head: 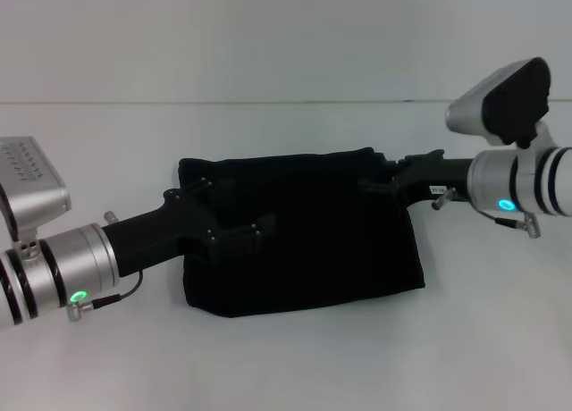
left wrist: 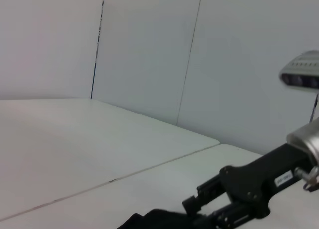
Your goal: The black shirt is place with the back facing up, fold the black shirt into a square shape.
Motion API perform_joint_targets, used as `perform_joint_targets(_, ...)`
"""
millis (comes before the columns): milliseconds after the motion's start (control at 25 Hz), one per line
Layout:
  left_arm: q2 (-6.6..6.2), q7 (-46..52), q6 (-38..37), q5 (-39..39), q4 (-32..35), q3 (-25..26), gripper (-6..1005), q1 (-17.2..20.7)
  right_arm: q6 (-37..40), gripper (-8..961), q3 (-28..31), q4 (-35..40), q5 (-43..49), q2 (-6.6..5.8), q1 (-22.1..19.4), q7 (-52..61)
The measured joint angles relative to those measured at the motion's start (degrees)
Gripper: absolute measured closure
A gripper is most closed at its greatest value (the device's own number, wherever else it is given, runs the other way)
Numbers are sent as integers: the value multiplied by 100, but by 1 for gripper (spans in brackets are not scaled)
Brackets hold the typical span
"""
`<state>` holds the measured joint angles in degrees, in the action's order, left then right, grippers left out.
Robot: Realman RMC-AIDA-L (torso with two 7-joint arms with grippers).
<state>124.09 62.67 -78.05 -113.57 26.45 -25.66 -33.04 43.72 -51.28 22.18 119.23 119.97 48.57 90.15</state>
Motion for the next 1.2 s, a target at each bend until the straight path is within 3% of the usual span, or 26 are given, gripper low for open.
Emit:
perform_joint_targets(200,-7,0,60,-39,0,0,90,0,-659,405,-111,-167,4,-13,8,2)
perform_joint_targets(480,-8,78,112,-32,2,0,90,-1,-745,405,139,65,-80,-80,-157,3)
perform_joint_targets(680,-16,760,467,108,44,0,91,-105,72,405,532,458,-419,-218,-392,3)
perform_joint_targets(920,-133,2904,1421,192,80,-9,91,-406,1921,404,911,743,-669,-502,-699,195)
perform_joint_targets(1040,-218,3832,1941,63,101,-56,91,-541,2671,404,1070,909,-684,-563,-851,199)
perform_joint_targets(1200,-331,5006,2641,-592,109,-94,90,-770,2946,405,1245,972,-687,-568,-949,179)
